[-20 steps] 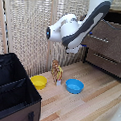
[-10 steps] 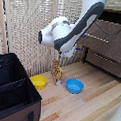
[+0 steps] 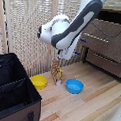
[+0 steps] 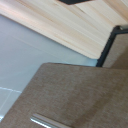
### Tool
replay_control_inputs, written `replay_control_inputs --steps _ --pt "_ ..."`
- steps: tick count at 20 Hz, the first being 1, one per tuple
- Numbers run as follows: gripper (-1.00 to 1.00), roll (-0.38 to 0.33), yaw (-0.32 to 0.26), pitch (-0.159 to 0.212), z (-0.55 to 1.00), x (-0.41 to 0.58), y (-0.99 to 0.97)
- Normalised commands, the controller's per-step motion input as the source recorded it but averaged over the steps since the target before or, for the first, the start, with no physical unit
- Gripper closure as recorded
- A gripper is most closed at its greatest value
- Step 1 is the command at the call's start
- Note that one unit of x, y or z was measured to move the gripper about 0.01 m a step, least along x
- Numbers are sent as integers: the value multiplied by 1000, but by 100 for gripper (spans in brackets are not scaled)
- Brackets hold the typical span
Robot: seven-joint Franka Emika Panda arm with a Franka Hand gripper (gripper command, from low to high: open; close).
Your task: Kindly move your gripper toward the top drawer's handle. With caution, hold the handle robustly using your gripper and pull open the top drawer. Let the handle go. Relocate your gripper to the bowl placed in the background. Gently hold the bowl using your gripper. Bring the gripper and the bowl to the ajar drawer. Softly release the bowl into it.
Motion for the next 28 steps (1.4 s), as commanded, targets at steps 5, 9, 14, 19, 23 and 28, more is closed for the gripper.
replay_control_inputs --steps 5,9,14,19,23,28 --pt "-100 276 -238 39 159 181 159" --pt "-100 282 -220 39 146 222 196" --pt "-100 265 -232 18 187 181 195" --pt "-100 216 -213 -5 323 141 291" --pt "-100 182 -166 -29 414 203 427" --pt "-100 163 -148 -44 466 216 490"
